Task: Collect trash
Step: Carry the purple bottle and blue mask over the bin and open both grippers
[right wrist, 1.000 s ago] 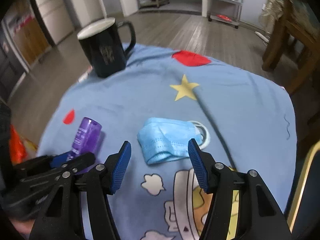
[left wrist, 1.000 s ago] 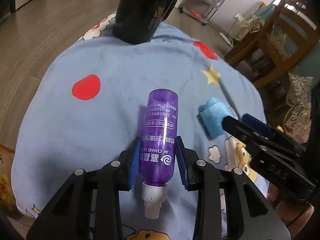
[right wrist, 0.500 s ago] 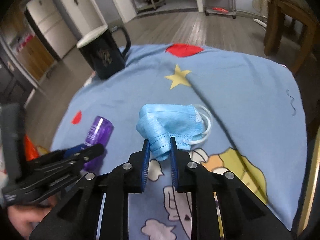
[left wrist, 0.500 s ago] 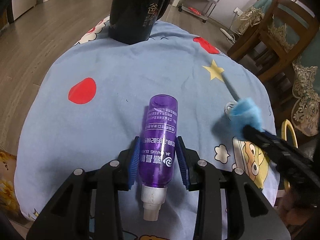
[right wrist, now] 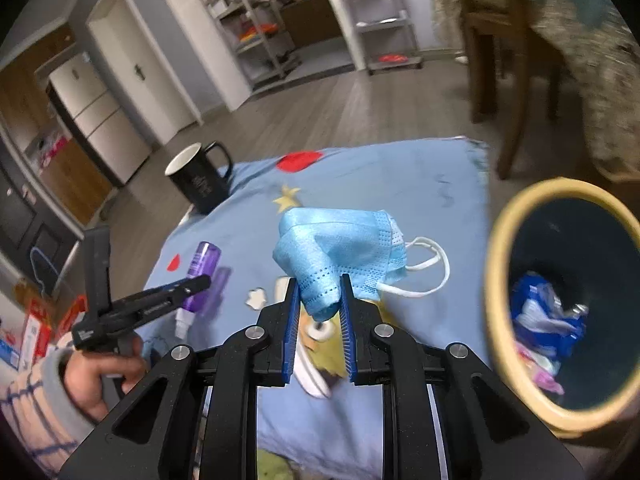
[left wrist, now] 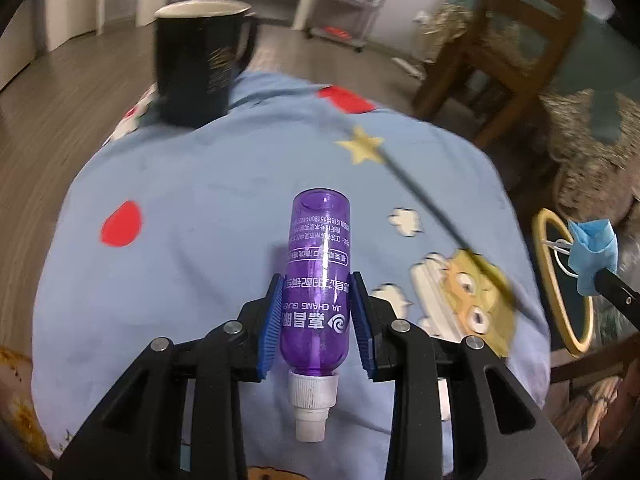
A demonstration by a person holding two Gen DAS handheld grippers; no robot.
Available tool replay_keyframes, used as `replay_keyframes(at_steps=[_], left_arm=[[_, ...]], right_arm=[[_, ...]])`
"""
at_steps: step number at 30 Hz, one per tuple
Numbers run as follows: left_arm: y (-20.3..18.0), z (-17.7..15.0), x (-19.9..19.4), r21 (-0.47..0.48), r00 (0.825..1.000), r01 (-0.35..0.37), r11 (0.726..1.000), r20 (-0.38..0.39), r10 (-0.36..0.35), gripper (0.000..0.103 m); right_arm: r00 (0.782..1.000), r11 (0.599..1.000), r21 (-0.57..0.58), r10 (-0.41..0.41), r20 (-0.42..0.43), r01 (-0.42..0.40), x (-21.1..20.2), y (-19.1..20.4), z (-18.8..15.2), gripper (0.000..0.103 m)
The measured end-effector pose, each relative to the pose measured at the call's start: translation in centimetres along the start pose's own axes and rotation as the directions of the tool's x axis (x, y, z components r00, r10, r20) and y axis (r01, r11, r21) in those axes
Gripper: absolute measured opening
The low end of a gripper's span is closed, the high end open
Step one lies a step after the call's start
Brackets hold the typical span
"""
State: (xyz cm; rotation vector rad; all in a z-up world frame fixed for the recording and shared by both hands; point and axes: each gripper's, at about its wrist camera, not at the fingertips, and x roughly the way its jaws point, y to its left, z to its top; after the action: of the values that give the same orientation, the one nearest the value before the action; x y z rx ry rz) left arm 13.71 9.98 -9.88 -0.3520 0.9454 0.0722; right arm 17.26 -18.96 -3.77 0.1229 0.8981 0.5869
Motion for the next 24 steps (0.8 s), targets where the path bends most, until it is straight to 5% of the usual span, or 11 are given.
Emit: replay_keyframes(at_steps=[7, 24], left_arm=[[-3.2, -0.5, -2.2, 0.066, 0.979, 0.189, 0.980, 0.061, -0.193, 0.032], [-10.8, -0.8, -2.3, 0.157, 0.942, 0.334, 0.929, -0.021, -0.335, 0.032]], right_arm=[[0.996, 0.995, 0.081, -0.055, 0.071, 0.049, -4.4, -4.0, -1.5, 0.020], [0.965, 0.961, 0.272, -0.119, 0.231, 0.054, -10.9, -11.7, -2.8, 0.020]])
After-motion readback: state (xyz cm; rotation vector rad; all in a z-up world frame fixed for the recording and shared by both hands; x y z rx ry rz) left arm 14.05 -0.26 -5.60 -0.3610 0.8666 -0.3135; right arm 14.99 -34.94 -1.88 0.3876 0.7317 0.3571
